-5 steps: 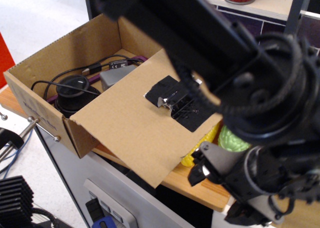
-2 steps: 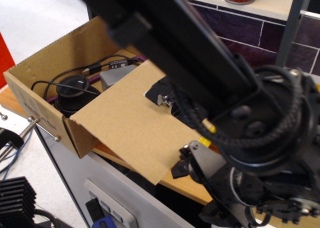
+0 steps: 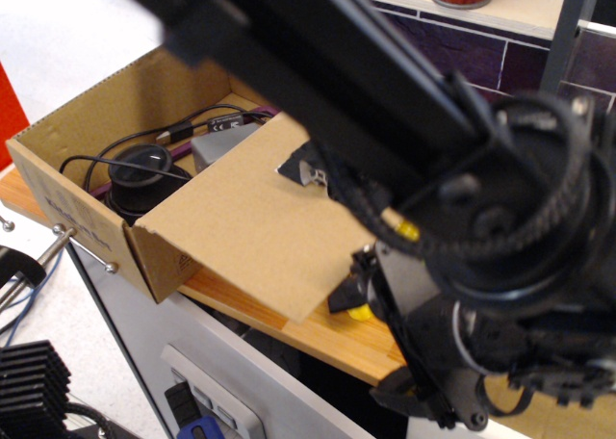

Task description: Close brown1fbox flap

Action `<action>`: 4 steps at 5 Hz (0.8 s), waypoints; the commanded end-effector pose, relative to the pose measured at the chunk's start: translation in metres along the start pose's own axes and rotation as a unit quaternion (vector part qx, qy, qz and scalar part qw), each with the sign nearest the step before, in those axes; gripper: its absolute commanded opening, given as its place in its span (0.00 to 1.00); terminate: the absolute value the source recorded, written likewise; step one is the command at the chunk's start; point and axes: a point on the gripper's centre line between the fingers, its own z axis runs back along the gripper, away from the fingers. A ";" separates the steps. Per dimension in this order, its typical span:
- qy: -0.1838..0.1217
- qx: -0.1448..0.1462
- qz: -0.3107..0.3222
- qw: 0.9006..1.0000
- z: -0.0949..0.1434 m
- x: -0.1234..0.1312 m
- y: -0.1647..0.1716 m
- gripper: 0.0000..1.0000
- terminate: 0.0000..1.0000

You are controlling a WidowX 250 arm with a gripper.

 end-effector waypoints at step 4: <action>0.045 0.037 -0.124 0.991 0.046 -0.046 0.128 1.00 0.00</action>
